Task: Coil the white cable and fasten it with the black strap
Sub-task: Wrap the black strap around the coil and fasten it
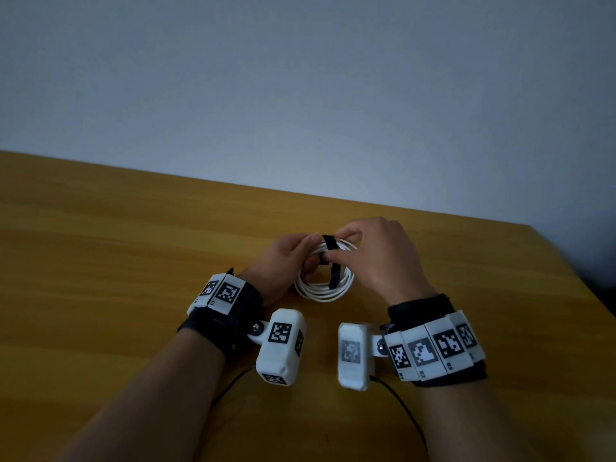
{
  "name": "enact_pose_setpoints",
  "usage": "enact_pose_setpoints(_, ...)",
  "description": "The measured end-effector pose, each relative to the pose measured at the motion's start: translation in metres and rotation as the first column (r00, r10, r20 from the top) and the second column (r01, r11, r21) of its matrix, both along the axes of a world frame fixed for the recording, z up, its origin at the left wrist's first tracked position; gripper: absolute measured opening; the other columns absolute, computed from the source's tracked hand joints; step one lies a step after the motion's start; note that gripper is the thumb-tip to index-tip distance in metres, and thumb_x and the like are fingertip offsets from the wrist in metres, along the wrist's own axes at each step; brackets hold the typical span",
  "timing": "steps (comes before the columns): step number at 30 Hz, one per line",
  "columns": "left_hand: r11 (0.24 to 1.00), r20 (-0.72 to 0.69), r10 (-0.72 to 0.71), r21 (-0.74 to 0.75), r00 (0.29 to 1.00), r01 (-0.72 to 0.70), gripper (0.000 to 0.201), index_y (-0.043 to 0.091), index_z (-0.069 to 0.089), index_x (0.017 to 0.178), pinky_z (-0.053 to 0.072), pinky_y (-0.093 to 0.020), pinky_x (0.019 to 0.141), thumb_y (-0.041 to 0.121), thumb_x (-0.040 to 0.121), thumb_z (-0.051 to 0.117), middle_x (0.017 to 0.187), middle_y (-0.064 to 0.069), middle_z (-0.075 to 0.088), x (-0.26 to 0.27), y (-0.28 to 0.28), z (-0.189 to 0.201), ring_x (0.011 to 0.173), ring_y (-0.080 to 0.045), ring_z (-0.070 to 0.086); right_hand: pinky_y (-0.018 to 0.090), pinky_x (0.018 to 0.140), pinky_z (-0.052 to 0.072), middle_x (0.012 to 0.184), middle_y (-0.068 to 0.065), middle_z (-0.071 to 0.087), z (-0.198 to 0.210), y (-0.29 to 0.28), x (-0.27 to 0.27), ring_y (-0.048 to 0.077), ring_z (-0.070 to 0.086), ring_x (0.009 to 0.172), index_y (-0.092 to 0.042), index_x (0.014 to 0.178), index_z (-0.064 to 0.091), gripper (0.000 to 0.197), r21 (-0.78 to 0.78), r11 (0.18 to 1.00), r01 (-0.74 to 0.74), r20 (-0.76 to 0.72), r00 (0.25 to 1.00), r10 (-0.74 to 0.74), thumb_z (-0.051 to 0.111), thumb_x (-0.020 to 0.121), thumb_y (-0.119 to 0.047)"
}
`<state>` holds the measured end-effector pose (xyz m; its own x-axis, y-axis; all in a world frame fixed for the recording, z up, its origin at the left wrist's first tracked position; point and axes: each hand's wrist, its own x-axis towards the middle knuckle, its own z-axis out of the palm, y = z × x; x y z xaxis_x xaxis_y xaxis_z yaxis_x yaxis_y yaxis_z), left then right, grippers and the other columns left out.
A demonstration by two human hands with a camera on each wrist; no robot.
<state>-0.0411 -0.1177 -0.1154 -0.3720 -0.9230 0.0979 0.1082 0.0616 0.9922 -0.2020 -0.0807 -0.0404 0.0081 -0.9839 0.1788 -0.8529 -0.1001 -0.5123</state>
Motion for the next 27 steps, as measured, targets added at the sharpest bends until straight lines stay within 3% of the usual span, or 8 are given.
enact_pose_setpoints(3, 1.000, 0.019, -0.005, -0.003, 1.000, 0.006, 0.038, 0.005, 0.062, 0.085, 0.035, -0.026, 0.052, 0.029, 0.106, 0.041, 0.059, 0.002, 0.042, 0.0011, -0.0004, -0.0005, 0.051, -0.012, 0.038, 0.017, 0.060, 0.041, 0.090, -0.012, 0.071, 0.0013, -0.0013, -0.0045, 0.005, 0.065, 0.087, -0.028, 0.092, 0.077, 0.024, 0.034, 0.999, -0.008, 0.015, 1.000, 0.008, 0.086, 0.076, -0.043)
enact_pose_setpoints(7, 0.998, -0.024, -0.042, 0.042, 0.999, 0.043, 0.040, 0.018, 0.071, 0.078, 0.033, -0.032, 0.056, 0.038, 0.102, 0.046, 0.061, 0.002, 0.039, 0.0026, -0.0019, -0.0024, 0.054, -0.015, 0.035, 0.025, 0.060, 0.045, 0.099, -0.006, 0.069, 0.0000, -0.0049, -0.0077, 0.008, 0.065, 0.083, -0.027, 0.099, 0.063, 0.027, 0.201, 0.979, -0.043, 0.102, 0.995, 0.023, 0.081, 0.083, -0.040)
enact_pose_setpoints(13, 0.993, -0.052, -0.043, 0.103, 0.998, 0.049, 0.046, 0.018, 0.073, 0.072, 0.034, -0.030, 0.055, 0.031, 0.105, 0.043, 0.056, 0.005, 0.043, 0.0015, -0.0002, 0.0008, 0.050, -0.013, 0.038, 0.027, 0.049, 0.047, 0.100, 0.000, 0.065, 0.0011, -0.0029, -0.0064, 0.017, 0.065, 0.073, -0.027, 0.109, 0.053, 0.027, 0.322, 0.942, -0.093, 0.125, 0.991, 0.055, 0.070, 0.092, -0.039)
enact_pose_setpoints(16, 0.992, -0.034, -0.039, 0.115, 0.999, 0.043, 0.041, 0.007, 0.069, 0.086, 0.037, -0.028, 0.053, 0.031, 0.105, 0.042, 0.054, 0.006, 0.049, 0.0016, 0.0015, 0.0039, 0.048, -0.012, 0.045, 0.025, 0.047, 0.042, 0.095, 0.002, 0.062, 0.0016, -0.0010, -0.0044, 0.015, 0.058, 0.065, -0.024, 0.112, 0.049, 0.027, 0.340, 0.934, -0.110, 0.110, 0.991, 0.077, 0.064, 0.096, -0.039)
enact_pose_setpoints(19, 0.992, -0.037, -0.060, 0.108, 0.998, 0.063, 0.041, 0.002, 0.065, 0.087, 0.037, -0.027, 0.053, 0.029, 0.105, 0.041, 0.053, 0.007, 0.054, 0.0015, 0.0024, 0.0044, 0.047, -0.010, 0.047, 0.025, 0.049, 0.038, 0.089, 0.001, 0.057, 0.0026, 0.0006, -0.0032, 0.014, 0.051, 0.062, -0.022, 0.114, 0.046, 0.025, 0.362, 0.925, -0.115, 0.074, 0.993, 0.094, 0.061, 0.099, -0.036)
enact_pose_setpoints(27, 0.989, -0.065, -0.093, 0.105, 0.994, 0.100, 0.043, -0.005, 0.064, 0.094, 0.041, -0.023, 0.050, 0.027, 0.106, 0.039, 0.060, -0.003, 0.065, 0.0011, 0.0042, 0.0058, 0.051, -0.015, 0.056, 0.026, 0.055, 0.033, 0.089, -0.001, 0.052, 0.0005, 0.0004, 0.0005, 0.011, 0.048, 0.068, -0.019, 0.117, 0.041, 0.022, 0.382, 0.913, -0.141, 0.063, 0.990, 0.126, 0.054, 0.103, -0.028)
